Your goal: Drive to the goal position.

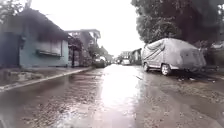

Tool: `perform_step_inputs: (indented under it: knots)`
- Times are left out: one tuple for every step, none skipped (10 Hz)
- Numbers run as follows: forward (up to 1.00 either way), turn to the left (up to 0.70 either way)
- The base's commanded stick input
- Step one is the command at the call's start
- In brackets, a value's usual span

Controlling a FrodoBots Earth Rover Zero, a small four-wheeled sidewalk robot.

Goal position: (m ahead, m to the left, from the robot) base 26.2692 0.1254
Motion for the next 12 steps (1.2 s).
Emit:
perform_step_inputs:
  knots:
    - [1.00, 0.00]
    - [1.00, 0.00]
    - [1.00, 0.00]
    - [1.00, 0.00]
    - [1.00, 0.00]
    - [1.00, 0.00]
    - [1.00, 0.00]
    - [1.00, 0.00]
    - [1.00, 0.00]
    - [1.00, 0.00]
    - [1.00, 0.00]
    - [1.00, 0.00]
